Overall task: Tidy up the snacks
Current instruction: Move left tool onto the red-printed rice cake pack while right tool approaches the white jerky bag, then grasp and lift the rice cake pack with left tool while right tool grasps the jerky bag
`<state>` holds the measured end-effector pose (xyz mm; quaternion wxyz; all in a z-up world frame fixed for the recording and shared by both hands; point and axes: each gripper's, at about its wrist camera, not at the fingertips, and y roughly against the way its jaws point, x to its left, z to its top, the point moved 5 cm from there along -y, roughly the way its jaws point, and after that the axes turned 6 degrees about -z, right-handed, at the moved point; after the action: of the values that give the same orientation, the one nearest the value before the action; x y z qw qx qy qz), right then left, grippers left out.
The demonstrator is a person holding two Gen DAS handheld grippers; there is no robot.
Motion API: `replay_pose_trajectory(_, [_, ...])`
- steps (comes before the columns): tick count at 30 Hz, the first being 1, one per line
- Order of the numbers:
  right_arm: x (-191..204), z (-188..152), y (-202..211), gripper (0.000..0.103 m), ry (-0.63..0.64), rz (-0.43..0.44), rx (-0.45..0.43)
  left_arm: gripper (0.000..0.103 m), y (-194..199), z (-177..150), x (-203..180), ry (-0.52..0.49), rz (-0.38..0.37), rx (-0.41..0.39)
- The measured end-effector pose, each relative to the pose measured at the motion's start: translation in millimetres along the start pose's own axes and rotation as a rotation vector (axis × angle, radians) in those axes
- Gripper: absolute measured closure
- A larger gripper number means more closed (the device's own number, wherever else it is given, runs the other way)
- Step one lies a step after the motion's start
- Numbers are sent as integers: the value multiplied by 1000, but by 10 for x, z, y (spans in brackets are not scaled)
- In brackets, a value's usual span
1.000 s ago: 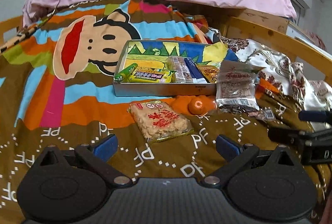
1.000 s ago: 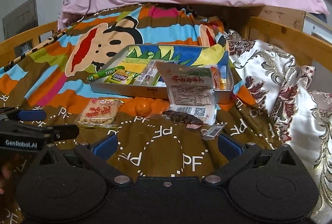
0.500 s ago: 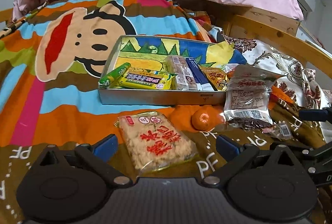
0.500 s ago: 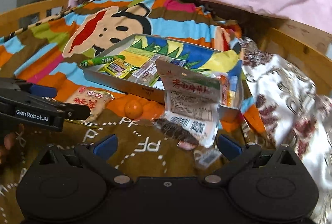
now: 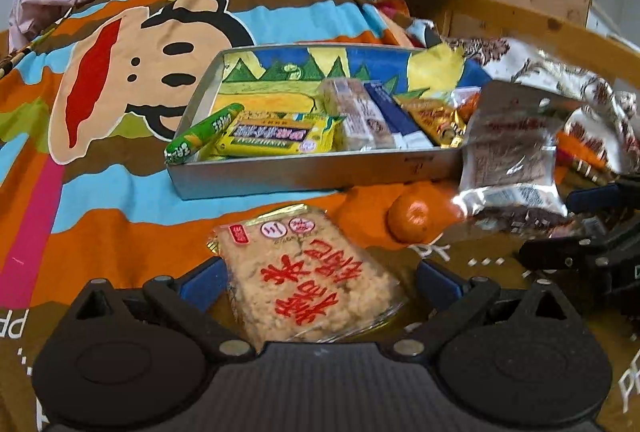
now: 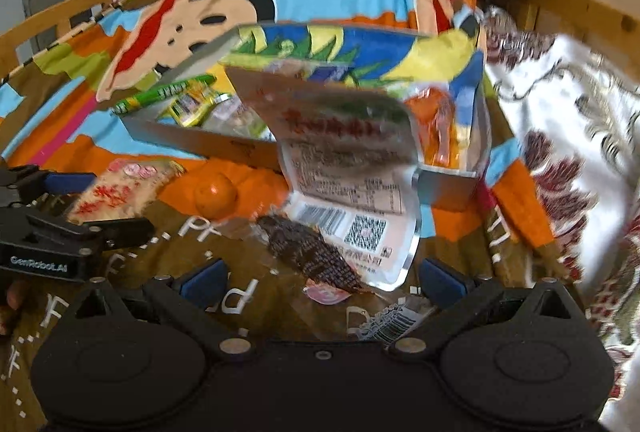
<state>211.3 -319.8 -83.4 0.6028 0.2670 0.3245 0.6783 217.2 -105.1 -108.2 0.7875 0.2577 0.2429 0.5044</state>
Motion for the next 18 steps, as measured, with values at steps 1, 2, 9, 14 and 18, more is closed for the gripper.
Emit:
replay_pose_trajectory(1, [5, -3, 5, 1, -9, 7, 1, 3, 0, -9, 16, 11, -1, 4])
replay_pose_trajectory(2, [9, -3, 19, 1, -19, 23, 1, 5, 4, -12, 39, 27, -2, 5])
replay_pose_trajectory(9, [81, -48, 160, 1, -125, 150, 35, 15, 104, -30, 185, 85, -4, 18])
replay_pose_trajectory(14, [320, -132, 335, 1, -122, 228, 55, 18, 222, -62, 299, 115, 18, 43])
replay_pose_trajectory(18, [590, -164, 474, 1, 0, 238, 28, 17, 316, -59, 388, 138, 17, 40])
